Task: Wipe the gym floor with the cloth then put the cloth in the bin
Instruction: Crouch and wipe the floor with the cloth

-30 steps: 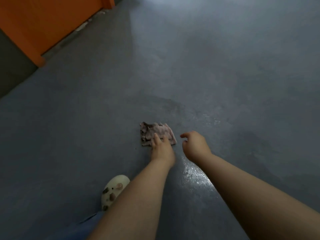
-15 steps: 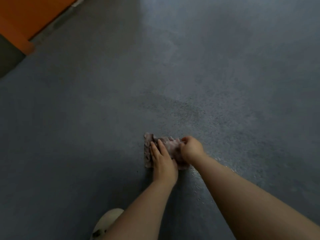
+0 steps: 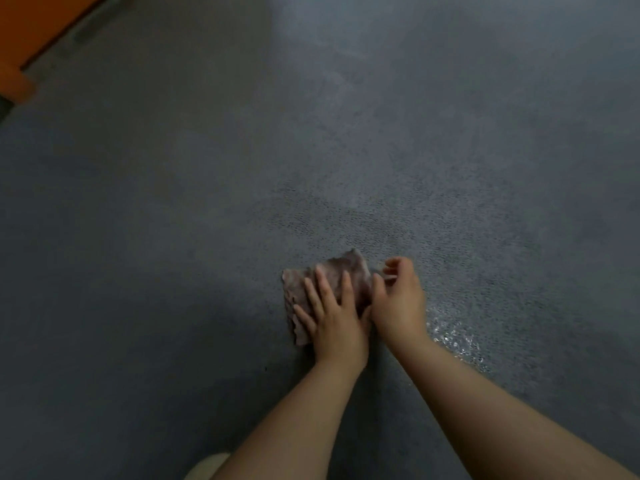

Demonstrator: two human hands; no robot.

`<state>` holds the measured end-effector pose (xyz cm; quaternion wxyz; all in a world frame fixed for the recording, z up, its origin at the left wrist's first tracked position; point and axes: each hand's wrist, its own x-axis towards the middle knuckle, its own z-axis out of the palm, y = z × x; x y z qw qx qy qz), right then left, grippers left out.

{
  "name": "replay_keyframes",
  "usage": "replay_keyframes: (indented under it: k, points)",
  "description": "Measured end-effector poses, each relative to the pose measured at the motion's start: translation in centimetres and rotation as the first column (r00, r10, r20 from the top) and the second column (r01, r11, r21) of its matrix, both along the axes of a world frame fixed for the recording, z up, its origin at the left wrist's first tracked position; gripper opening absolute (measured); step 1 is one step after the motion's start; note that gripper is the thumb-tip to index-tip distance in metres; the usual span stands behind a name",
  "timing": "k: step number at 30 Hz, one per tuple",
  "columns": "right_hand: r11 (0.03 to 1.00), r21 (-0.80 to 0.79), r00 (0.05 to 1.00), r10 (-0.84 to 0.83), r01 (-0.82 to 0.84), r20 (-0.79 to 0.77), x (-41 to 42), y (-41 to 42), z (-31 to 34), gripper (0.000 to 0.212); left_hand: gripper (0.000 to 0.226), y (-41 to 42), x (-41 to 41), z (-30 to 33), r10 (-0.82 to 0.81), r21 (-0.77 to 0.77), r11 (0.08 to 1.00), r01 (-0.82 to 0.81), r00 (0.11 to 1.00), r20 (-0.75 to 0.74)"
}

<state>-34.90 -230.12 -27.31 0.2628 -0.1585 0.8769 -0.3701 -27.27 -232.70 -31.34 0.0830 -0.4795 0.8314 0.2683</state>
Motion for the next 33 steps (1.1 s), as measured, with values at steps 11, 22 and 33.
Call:
replay_keyframes:
  k: [11,22,33]
  points:
    - [0.777,0.574,0.835,0.479,-0.258,-0.272,-2.8,6.1,-2.9,0.051,0.076,-14.4,-0.3,-2.2,0.031,-0.328,0.945,0.004,0.994,0.102]
    - [0.818,0.565,0.925,0.294,-0.112,-0.241,-3.5,9.4,-3.1,0.051,0.078,-8.6,-8.6,-1.9,0.038,-0.202,0.979,0.0,0.982,0.184]
    - [0.854,0.391,0.894,-0.168,0.342,-0.415,-4.6,15.0,-4.1,0.043,0.074,4.0,-6.5,-2.0,-0.855,-0.155,0.485,0.861,0.503,0.122]
